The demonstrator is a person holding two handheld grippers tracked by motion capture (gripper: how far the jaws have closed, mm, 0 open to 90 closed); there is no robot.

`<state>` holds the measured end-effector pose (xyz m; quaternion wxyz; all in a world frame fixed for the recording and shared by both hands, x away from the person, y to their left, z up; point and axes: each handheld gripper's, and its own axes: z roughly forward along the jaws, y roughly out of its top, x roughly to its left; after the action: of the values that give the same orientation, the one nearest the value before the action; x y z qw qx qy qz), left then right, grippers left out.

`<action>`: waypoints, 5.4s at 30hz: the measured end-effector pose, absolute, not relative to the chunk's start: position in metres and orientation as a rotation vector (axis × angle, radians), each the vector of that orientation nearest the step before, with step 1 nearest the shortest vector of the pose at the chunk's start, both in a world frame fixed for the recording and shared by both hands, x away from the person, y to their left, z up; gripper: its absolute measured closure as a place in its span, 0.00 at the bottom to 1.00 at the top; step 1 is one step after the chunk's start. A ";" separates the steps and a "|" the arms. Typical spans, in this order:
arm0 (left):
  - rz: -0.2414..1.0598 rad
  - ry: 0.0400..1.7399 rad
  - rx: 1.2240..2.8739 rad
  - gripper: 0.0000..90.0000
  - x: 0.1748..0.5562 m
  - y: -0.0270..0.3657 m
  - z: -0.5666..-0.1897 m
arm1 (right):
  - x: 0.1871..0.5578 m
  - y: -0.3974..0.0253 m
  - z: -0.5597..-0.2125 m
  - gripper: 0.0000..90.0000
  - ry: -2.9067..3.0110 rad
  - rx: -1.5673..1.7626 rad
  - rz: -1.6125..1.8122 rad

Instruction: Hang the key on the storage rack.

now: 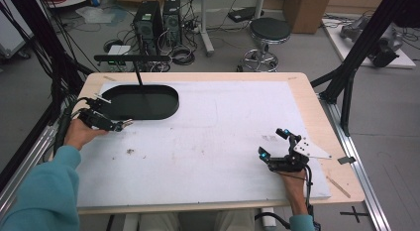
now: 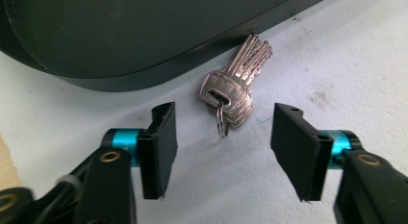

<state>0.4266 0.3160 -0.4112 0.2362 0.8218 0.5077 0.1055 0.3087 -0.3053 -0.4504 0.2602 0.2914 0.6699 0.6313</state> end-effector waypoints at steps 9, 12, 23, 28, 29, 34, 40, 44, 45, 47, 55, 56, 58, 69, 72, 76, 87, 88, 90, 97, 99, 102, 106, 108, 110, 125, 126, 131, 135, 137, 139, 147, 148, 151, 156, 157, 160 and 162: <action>0.259 1.412 2.243 0.69 0.427 0.316 -0.412 | 0.309 -0.305 -0.450 0.01 1.814 0.789 1.711; 0.252 1.417 2.239 0.71 0.427 0.316 -0.412 | 0.309 -0.305 -0.450 0.01 1.815 0.792 1.710; 0.238 1.429 2.232 0.83 0.429 0.316 -0.413 | 0.309 -0.305 -0.450 0.01 1.814 0.788 1.711; 0.232 1.436 2.234 0.87 0.429 0.316 -0.413 | 0.309 -0.305 -0.450 0.01 1.813 0.788 1.711; 0.232 1.435 2.233 0.87 0.429 0.316 -0.413 | 0.309 -0.305 -0.450 0.01 1.814 0.788 1.710; 0.227 1.445 2.238 0.90 0.430 0.316 -0.414 | 0.309 -0.305 -0.450 0.01 1.813 0.789 1.711; 0.229 1.446 2.239 0.94 0.430 0.316 -0.414 | 0.309 -0.305 -0.450 0.01 1.813 0.789 1.711; 0.222 1.446 2.239 0.96 0.430 0.316 -0.414 | 0.309 -0.305 -0.450 0.01 1.814 0.788 1.710; 0.223 1.445 2.240 0.96 0.430 0.316 -0.414 | 0.309 -0.305 -0.450 0.01 1.814 0.788 1.710; 0.223 1.445 2.241 0.96 0.430 0.316 -0.414 | 0.309 -0.305 -0.450 0.01 1.813 0.788 1.711; 0.218 1.445 2.242 0.98 0.430 0.316 -0.414 | 0.309 -0.305 -0.450 0.01 1.813 0.789 1.710; 0.215 1.443 2.241 0.98 0.430 0.316 -0.414 | 0.309 -0.305 -0.450 0.01 1.813 0.788 1.711; 0.218 1.440 2.242 0.98 0.430 0.316 -0.414 | 0.309 -0.305 -0.450 0.01 1.813 0.789 1.710; 0.246 1.381 2.221 0.98 0.425 0.316 -0.406 | 0.309 -0.305 -0.450 0.01 1.815 0.788 1.712; 0.247 1.344 2.201 0.98 0.421 0.317 -0.400 | 0.309 -0.305 -0.450 0.01 1.814 0.794 1.710; 0.289 1.261 2.214 0.98 0.417 0.315 -0.384 | 0.309 -0.305 -0.450 0.01 1.813 0.789 1.711; 0.405 1.108 2.113 0.98 0.409 0.307 -0.323 | 0.309 -0.305 -0.450 0.01 1.812 0.790 1.710; 0.402 1.097 2.100 0.98 0.409 0.306 -0.318 | 0.309 -0.305 -0.450 0.01 1.812 0.792 1.710; 0.411 1.076 2.103 0.98 0.411 0.303 -0.309 | 0.309 -0.305 -0.450 0.01 1.812 0.790 1.710; 0.438 1.001 2.111 0.98 0.418 0.290 -0.280 | 0.309 -0.305 -0.450 0.01 1.813 0.793 1.710; 0.447 0.984 2.114 0.98 0.422 0.287 -0.272 | 0.309 -0.305 -0.450 0.01 1.813 0.790 1.711; 0.458 0.959 2.121 0.98 0.427 0.283 -0.259 | 0.309 -0.306 -0.450 0.01 1.815 0.793 1.711; 0.453 0.917 2.127 0.98 0.436 0.277 -0.246 | 0.309 -0.306 -0.450 0.01 1.815 0.794 1.713; 0.466 0.893 2.135 0.98 0.440 0.273 -0.242 | 0.309 -0.306 -0.450 0.01 1.816 0.794 1.714; 0.472 0.879 2.135 0.98 0.445 0.269 -0.240 | 0.309 -0.306 -0.450 0.01 1.815 0.794 1.713; 0.523 0.884 2.099 0.98 0.479 0.249 -0.248 | 0.309 -0.306 -0.450 0.01 1.819 0.798 1.715; 0.531 0.890 2.098 0.98 0.480 0.248 -0.249 | 0.309 -0.306 -0.450 0.01 1.817 0.797 1.714; 0.528 0.906 2.099 0.98 0.488 0.245 -0.256 | 0.309 -0.306 -0.450 0.01 1.818 0.796 1.714; 0.534 0.940 2.091 0.98 0.493 0.245 -0.260 | 0.309 -0.306 -0.450 0.01 1.817 0.797 1.714; 0.543 0.952 2.093 0.98 0.495 0.244 -0.261 | 0.309 -0.306 -0.450 0.01 1.817 0.796 1.713; 0.547 0.961 2.087 0.98 0.497 0.244 -0.263 | 0.309 -0.306 -0.450 0.01 1.816 0.796 1.715; 0.554 0.996 2.080 0.98 0.503 0.243 -0.269 | 0.309 -0.306 -0.450 0.01 1.816 0.796 1.714; 0.555 0.996 2.082 0.98 0.504 0.243 -0.270 | 0.309 -0.306 -0.450 0.01 1.817 0.795 1.714; 0.559 1.007 2.079 0.98 0.505 0.242 -0.271 | 0.309 -0.306 -0.450 0.01 1.816 0.796 1.714; 0.559 1.016 2.071 0.98 0.507 0.242 -0.273 | 0.309 -0.306 -0.450 0.01 1.818 0.797 1.714; 0.561 1.017 2.070 0.98 0.508 0.242 -0.273 | 0.309 -0.306 -0.450 0.01 1.816 0.797 1.715; 0.557 1.026 2.070 0.98 0.509 0.243 -0.275 | 0.309 -0.306 -0.450 0.01 1.818 0.798 1.714; 0.560 1.028 2.067 0.98 0.509 0.243 -0.275 | 0.309 -0.306 -0.450 0.01 1.819 0.799 1.715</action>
<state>0.5092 0.2430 -0.2749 0.3738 0.8070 0.4015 0.2188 0.3086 -0.3058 -0.4503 0.2559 0.2944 0.6699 0.6317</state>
